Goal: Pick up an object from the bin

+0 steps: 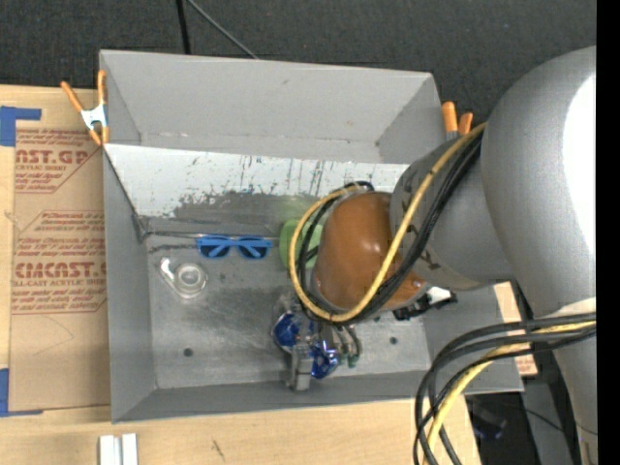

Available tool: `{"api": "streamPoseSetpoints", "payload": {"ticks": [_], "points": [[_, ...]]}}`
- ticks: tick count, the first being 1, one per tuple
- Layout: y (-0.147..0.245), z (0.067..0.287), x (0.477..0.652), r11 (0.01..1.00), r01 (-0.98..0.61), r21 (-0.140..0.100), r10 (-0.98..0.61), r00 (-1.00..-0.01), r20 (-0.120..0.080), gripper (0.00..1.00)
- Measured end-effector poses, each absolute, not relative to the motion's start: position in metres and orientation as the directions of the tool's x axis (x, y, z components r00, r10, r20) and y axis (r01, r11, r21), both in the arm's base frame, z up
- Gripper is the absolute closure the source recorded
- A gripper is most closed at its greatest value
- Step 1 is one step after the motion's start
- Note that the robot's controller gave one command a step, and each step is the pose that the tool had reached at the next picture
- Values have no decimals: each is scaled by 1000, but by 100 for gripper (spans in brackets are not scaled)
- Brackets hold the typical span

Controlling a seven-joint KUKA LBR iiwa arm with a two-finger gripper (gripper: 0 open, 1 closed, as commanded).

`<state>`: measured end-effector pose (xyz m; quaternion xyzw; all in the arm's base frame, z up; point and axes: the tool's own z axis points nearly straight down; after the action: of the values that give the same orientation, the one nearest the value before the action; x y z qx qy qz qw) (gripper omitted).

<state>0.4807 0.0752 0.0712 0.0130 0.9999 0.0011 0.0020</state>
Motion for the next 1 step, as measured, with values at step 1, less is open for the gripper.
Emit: {"api": "streamPoseSetpoints", "payload": {"ticks": [1], "points": [[75,71,480,1000,25,2,25,-1000,0,100]]}}
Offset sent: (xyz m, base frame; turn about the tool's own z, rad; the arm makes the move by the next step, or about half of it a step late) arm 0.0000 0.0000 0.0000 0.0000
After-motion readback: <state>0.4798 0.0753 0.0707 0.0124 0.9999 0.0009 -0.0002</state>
